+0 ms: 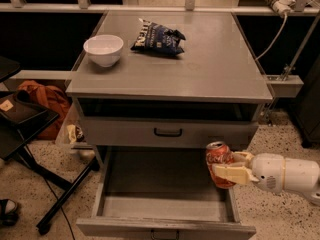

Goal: Place coke can into middle drawer

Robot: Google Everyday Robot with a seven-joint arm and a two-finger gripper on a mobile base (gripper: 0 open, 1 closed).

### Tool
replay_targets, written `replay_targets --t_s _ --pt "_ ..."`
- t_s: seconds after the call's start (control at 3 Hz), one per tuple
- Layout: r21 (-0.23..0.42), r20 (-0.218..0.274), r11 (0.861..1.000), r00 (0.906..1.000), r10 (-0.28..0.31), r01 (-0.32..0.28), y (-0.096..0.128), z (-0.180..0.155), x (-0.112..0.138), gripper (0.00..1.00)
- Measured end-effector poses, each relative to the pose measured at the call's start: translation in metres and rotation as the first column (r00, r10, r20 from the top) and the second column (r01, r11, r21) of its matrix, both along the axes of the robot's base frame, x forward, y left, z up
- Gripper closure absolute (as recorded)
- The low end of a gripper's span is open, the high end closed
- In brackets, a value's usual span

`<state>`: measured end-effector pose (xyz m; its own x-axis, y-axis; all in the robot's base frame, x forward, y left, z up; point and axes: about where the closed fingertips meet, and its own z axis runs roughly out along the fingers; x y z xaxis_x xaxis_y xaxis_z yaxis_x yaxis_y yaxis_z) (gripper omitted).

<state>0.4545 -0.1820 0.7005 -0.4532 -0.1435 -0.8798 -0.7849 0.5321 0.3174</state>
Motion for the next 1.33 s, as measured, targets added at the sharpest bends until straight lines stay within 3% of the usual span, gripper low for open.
replay_targets --t_s 0.33,0.67,1.0,1.33 --pt "0.001 0.001 1.000 1.0000 -0.003 0.003 0.000 0.000 0.001 1.00" --pt "0.041 0.107 0.999 0.9940 0.024 -0.028 0.000 0.043 0.000 1.00" --pt "0.055 0.291 0.996 0.9553 0.049 -0.068 0.008 0.124 0.010 1.00" --pt "0.018 0.411 0.997 0.9097 0.062 -0.076 0.027 0.192 0.035 1.00"
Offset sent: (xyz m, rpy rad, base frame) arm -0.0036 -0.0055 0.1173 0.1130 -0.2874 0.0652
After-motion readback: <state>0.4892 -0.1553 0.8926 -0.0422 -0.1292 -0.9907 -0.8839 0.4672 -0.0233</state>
